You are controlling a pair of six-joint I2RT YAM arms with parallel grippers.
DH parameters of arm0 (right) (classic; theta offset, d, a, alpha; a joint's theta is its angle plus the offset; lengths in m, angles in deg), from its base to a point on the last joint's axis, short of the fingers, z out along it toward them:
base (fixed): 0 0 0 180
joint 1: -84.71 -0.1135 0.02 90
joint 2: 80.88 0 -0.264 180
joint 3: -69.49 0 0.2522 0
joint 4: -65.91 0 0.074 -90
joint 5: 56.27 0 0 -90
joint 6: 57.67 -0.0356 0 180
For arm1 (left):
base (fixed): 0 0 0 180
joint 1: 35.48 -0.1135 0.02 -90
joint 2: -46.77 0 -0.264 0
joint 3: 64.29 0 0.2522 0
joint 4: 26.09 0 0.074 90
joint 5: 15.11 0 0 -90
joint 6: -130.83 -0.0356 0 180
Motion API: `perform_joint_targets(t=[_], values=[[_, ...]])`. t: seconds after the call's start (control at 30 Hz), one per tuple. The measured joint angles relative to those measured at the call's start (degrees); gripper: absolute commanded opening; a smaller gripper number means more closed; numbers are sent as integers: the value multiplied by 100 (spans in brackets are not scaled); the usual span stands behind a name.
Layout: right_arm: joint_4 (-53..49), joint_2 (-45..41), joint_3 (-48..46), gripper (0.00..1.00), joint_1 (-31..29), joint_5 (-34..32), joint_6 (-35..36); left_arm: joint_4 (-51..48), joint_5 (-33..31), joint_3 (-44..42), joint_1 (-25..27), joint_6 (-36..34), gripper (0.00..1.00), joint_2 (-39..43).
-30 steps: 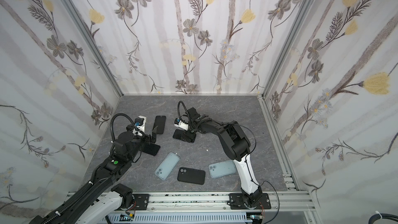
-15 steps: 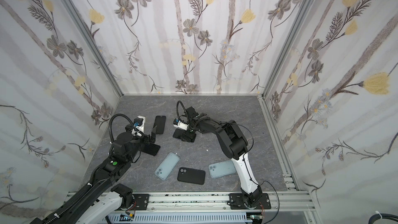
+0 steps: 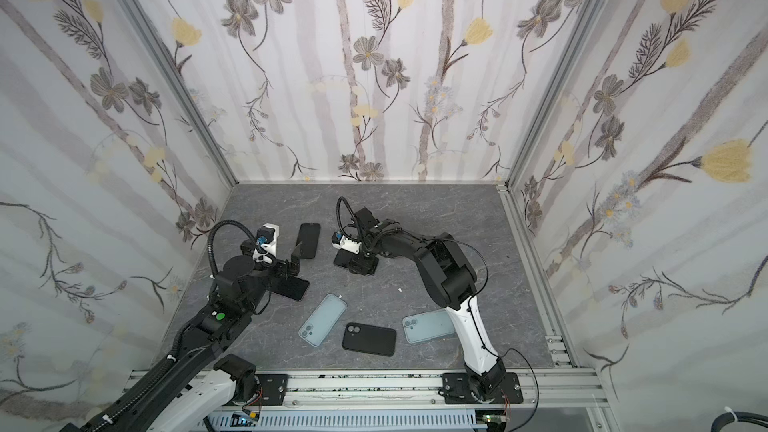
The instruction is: Put the phone into the phone case
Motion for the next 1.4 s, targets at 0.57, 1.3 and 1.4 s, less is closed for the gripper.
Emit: perform_joint_targets(t=[0.57,1.3,1.4], values=[[-136,-90,-4,57,-46,-280,-37,-2,2,-2,0,0,100,52],[68,-723,-640,44,120,-142,-205,-13,533,356,0,717,100,-413],[138,-859,-758,42,184,-105,-203,-160,750,852,-2,1145,100,-914]])
